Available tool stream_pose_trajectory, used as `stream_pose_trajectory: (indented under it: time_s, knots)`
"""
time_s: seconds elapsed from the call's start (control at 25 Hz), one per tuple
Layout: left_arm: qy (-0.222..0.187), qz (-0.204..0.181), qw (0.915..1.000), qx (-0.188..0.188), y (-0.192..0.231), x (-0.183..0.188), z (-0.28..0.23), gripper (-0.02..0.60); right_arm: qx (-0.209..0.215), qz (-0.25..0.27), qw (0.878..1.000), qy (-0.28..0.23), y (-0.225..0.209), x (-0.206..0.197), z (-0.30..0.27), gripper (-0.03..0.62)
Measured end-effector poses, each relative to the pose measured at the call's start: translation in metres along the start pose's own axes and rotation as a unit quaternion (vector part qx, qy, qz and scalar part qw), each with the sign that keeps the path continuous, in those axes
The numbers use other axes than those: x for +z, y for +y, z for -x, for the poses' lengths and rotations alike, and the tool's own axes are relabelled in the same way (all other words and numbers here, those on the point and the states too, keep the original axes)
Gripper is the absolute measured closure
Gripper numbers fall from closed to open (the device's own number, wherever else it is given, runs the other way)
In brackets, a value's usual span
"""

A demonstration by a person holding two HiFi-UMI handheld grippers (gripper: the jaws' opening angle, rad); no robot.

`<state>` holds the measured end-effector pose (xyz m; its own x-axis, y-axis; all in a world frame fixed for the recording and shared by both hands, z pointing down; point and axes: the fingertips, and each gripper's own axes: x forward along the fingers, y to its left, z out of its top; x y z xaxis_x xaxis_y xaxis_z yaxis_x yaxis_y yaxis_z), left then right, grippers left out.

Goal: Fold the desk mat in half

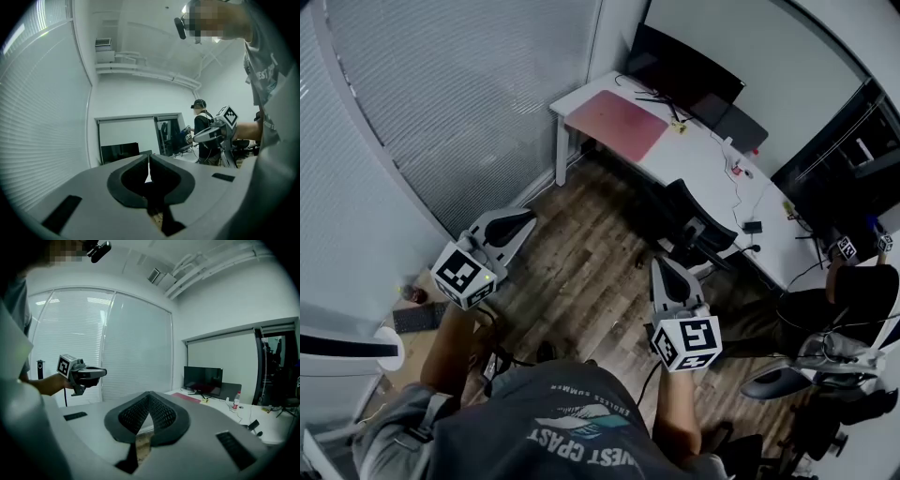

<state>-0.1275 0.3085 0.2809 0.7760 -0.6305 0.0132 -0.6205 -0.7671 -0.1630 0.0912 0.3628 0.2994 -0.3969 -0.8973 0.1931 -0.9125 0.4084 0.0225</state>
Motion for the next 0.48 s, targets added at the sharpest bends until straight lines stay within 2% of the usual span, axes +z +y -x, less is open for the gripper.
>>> stream_pose_trajectory:
  time_s: [0.48]
  knots:
    - [-0.006, 0.009, 0.9996, -0.026, 0.031, -0.021, 0.003, 0.555, -0.018, -0.005, 1.0, 0.003, 0.022, 0.0, -0.027, 0.569]
